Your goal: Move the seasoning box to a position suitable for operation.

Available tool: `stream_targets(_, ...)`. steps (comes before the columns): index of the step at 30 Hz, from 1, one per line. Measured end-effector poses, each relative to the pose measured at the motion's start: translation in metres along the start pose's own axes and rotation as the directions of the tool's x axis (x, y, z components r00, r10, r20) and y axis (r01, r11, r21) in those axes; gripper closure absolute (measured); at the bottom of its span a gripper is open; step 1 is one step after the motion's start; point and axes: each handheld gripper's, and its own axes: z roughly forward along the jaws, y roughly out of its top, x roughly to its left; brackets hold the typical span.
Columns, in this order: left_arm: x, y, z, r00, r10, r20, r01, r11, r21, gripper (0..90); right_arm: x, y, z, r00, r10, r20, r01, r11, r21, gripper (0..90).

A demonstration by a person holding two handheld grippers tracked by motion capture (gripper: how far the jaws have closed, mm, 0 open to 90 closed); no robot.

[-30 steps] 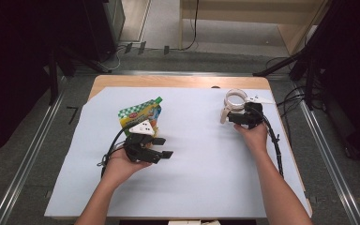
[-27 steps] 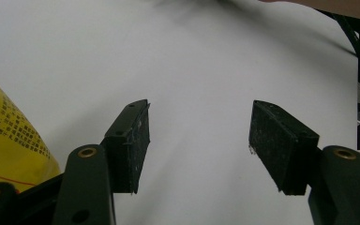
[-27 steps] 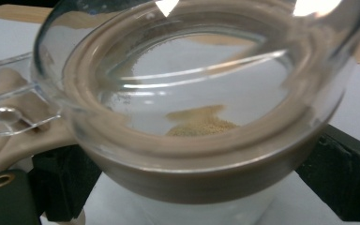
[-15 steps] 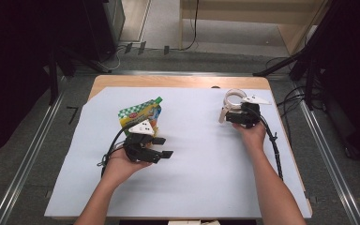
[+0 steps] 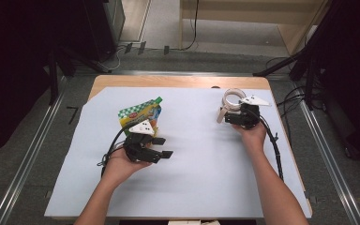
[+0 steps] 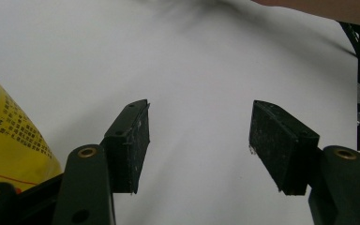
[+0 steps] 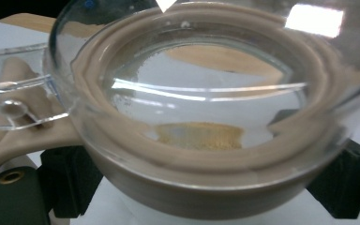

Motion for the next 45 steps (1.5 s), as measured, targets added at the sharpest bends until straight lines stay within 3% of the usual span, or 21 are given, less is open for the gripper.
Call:
stream_targets(7, 0.0, 0.0, 0.0, 1.0, -0.004, 0.0, 0.004, 1.0, 0.0, 38.8, 0.025, -0.005, -0.02, 0.9956, -0.076, -0.054, 0.078, 0.997, 0.029, 12.0)
stream_targets(13, -0.002, 0.0, 0.003, 1.0, 0.009, -0.002, -0.009, 0.9999, 0.014, 38.3, 0.045, -0.013, -0.044, 0.9892, -0.103, -0.104, 0.105, 0.994, 0.013, 12.1)
stream_targets(18, -0.003, 0.0, 0.003, 1.0, 0.009, -0.004, -0.009, 0.9999, 0.01, 38.1, 0.061, -0.018, -0.054, 0.9832, -0.125, -0.133, 0.13, 0.991, 0.026, 12.1)
stream_targets(19, -0.002, 0.0, 0.002, 0.9999, 0.008, -0.007, -0.008, 0.9999, 0.008, 38.1, 0.069, -0.02, -0.057, 0.9791, -0.138, -0.149, 0.143, 0.989, 0.025, 12.1)
stream_targets(25, -0.002, 0.001, 0.001, 0.9999, 0.008, -0.007, -0.008, 1.0, 0.005, 37.7, 0.1, -0.024, -0.063, 0.9624, -0.178, -0.205, 0.185, 0.983, 0.017, 12.1)
stream_targets(33, -0.001, 0.001, -0.006, 0.9998, 0.003, -0.018, -0.004, 0.9998, -0.017, 37.6, 0.13, -0.037, -0.062, 0.9458, -0.186, -0.266, 0.201, 0.979, 0.03, 12.1)
stream_targets(39, -0.001, 0.0, 0.0, 0.9998, 0.009, -0.017, -0.009, 0.9999, 0.012, 37.3, 0.145, -0.049, -0.061, 0.9302, -0.212, -0.3, 0.237, 0.97, 0.05, 12.1)
stream_targets(45, 0.0, 0.0, 0.001, 0.9999, 0.004, -0.013, -0.004, 0.9999, 0.012, 37.3, 0.143, -0.053, -0.06, 0.9307, -0.196, -0.309, 0.221, 0.974, 0.047, 12.1)
